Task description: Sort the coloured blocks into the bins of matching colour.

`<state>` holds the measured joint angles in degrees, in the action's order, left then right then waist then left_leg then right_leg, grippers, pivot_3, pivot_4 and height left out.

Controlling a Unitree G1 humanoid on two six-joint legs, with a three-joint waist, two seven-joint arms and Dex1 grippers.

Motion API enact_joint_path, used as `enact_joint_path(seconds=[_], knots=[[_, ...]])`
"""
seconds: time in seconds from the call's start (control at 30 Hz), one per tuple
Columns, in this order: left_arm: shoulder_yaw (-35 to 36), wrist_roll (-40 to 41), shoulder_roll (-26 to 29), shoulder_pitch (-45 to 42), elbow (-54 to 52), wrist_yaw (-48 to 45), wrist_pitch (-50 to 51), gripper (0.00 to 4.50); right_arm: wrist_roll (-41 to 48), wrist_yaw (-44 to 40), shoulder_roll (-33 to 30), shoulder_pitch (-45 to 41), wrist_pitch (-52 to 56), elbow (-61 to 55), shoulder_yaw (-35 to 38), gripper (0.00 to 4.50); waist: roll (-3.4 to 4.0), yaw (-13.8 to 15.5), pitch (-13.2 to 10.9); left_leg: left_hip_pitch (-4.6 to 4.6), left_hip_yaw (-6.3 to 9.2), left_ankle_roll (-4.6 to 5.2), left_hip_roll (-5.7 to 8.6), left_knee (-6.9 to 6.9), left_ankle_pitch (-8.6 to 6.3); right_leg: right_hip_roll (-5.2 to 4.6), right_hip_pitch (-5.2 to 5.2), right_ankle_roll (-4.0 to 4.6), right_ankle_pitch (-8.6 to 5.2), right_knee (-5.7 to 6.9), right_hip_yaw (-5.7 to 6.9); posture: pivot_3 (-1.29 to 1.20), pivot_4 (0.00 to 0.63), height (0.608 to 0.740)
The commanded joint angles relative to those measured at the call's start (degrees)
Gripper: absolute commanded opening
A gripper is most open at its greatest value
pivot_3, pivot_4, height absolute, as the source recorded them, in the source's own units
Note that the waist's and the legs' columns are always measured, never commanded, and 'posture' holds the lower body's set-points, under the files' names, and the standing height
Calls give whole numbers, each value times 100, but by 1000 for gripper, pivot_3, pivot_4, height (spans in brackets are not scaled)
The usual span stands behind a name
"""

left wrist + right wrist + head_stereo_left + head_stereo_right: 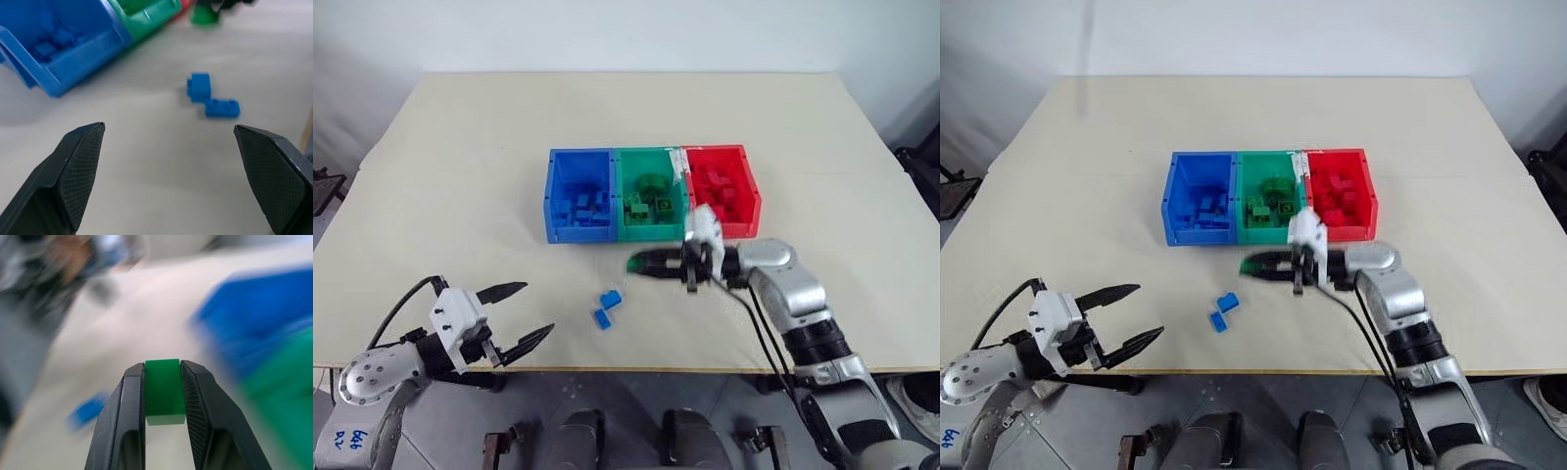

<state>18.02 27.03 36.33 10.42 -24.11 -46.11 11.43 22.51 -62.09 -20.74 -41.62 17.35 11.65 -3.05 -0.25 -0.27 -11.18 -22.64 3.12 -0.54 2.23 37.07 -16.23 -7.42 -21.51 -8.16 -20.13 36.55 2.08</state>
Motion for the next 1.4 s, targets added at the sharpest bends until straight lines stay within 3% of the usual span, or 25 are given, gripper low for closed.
enact_joint_path(seconds=[0.03, 0.17, 0.27, 0.3, 0.5, 0.6, 0.73, 0.83, 1.1, 1.23, 1.4], knots=[[5, 185, -23, -183, -255, 131, 142, 4500, -326, 908, 206, -359, -431, 565, 280, 668, 0, -2, 0, 0, 0, 0, 1, -2, 0, 1, -1, 0, 0, 0, 1, 0, 150, 740], [-85, 266, -50, -453, -308, 248, 326, 4500, -722, 1975, 505, -784, -909, 1318, 468, 668, 0, -29, 0, -3, -4, 1, 5, -4, -1, 2, -8, 0, 0, 5, 0, 0, 150, 740], [-111, 279, -48, -591, -235, 278, 389, 4500, -873, 2032, 610, -928, -1083, 1652, 368, 668, 0, -59, 0, -6, -5, 2, 6, -2, 0, 3, -9, 0, 0, 33, 1, 0, 150, 740], [-125, 271, -43, -609, -209, 268, 392, 4500, -891, 2004, 639, -945, -1122, 1696, 342, 1397, 0, -74, 0, -6, -4, 2, 5, -2, 0, 4, -9, 0, 0, 33, 1, 0, 150, 740], [-150, 264, -25, -635, -140, 229, 410, 4500, -769, 1661, 475, -822, -1318, 1454, 462, 3356, 0, -134, 0, -6, -4, 3, 4, -4, 0, 7, -8, 0, 0, 34, 1, 0, 150, 740], [-131, 253, -1, -606, -41, 167, 389, 4500, -313, 715, 50, -304, -1292, 784, 554, 4369, 0, -110, 0, -6, -1, 4, 4, -4, -1, 7, -6, 0, 0, 34, 3, 0, 150, 740], [-9, 167, 121, -483, 262, -27, 259, 4500, 373, -861, -886, 799, -1297, -82, 703, 4444, 0, -24, 0, -15, 1, 16, 11, -1, -9, 0, -3, -1, 1, 23, 5, 0, 150, 740], [246, 93, 359, -226, 637, -358, 63, 4500, 585, -1959, -1657, 1537, -1714, -87, 937, 4444, 1, 9, -1, -16, -7, 22, 10, -1, -12, 1, 0, -2, 1, -7, 5, 0, 150, 740], [574, -79, 828, 158, 995, -841, -225, 4500, 533, -2694, -2243, 1972, -2396, 604, 1271, 4444, 5, -30, -4, 35, -50, 20, -12, -3, -14, 1, 34, -2, 1, -23, 6, 0, 150, 740], [-91, -135, 945, -142, 141, -465, 536, 4500, 425, -2710, -2237, 2037, -2768, 834, 1223, 4444, 7, 27, -5, 34, -50, 25, -10, 2, -19, -8, 40, -3, 3, -37, 2, 0, 150, 740], [-1018, 109, 686, -1025, -674, 389, 2011, 4500, 506, -2517, -2175, 2235, -2566, 490, 1145, 4444, 10, 68, -7, 34, -39, 25, -8, 2, -18, -8, 52, -14, 20, -52, 4, 0, 150, 740]])
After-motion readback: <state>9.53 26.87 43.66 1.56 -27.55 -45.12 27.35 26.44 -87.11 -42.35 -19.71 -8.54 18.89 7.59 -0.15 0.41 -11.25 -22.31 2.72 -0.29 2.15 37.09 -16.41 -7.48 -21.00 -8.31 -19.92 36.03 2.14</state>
